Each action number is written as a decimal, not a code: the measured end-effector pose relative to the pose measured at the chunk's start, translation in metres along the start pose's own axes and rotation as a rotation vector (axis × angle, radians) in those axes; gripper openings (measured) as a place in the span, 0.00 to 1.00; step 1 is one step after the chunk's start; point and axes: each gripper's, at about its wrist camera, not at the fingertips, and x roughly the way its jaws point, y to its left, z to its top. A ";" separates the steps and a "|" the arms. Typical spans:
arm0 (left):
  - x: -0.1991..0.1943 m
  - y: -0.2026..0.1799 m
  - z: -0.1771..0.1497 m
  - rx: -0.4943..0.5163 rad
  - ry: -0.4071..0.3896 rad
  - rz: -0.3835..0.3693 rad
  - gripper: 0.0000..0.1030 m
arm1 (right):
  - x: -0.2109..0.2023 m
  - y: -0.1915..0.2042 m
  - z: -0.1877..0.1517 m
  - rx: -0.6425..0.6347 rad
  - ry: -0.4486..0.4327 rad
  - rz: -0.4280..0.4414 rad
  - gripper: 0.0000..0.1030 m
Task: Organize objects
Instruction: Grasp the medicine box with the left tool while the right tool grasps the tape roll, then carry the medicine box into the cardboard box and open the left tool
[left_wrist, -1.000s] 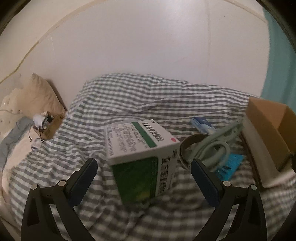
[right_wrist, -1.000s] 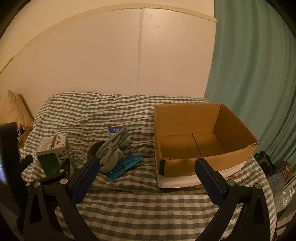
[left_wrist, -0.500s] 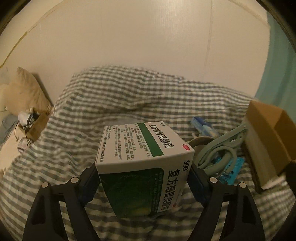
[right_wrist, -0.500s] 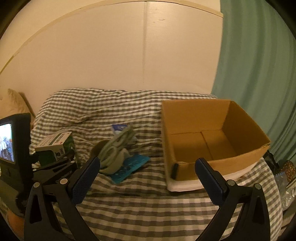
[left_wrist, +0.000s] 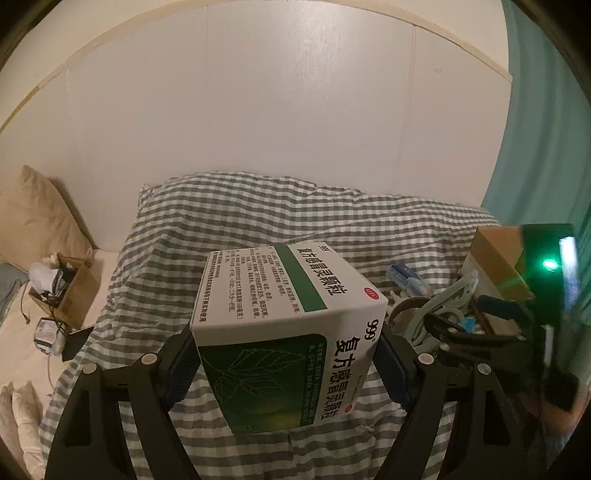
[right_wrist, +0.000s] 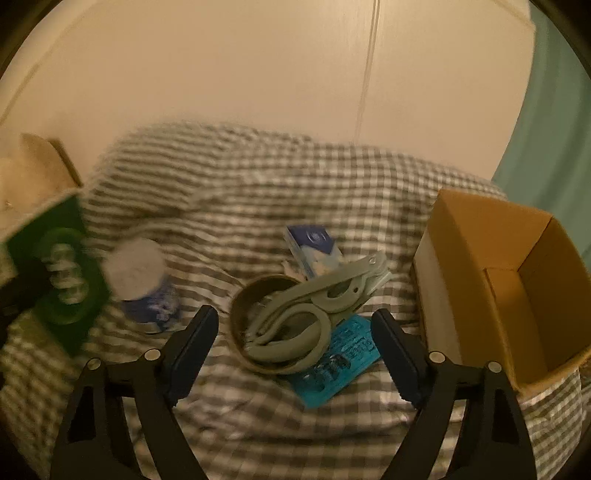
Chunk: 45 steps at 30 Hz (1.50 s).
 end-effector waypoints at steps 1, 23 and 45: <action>0.005 0.002 0.000 -0.005 0.006 -0.003 0.82 | 0.009 -0.002 0.002 0.001 0.016 -0.002 0.78; -0.041 -0.024 0.014 -0.016 -0.046 -0.077 0.82 | -0.067 -0.008 0.027 -0.040 -0.188 0.109 0.13; -0.112 -0.206 0.074 0.170 -0.116 -0.351 0.82 | -0.219 -0.160 0.044 -0.029 -0.319 -0.038 0.13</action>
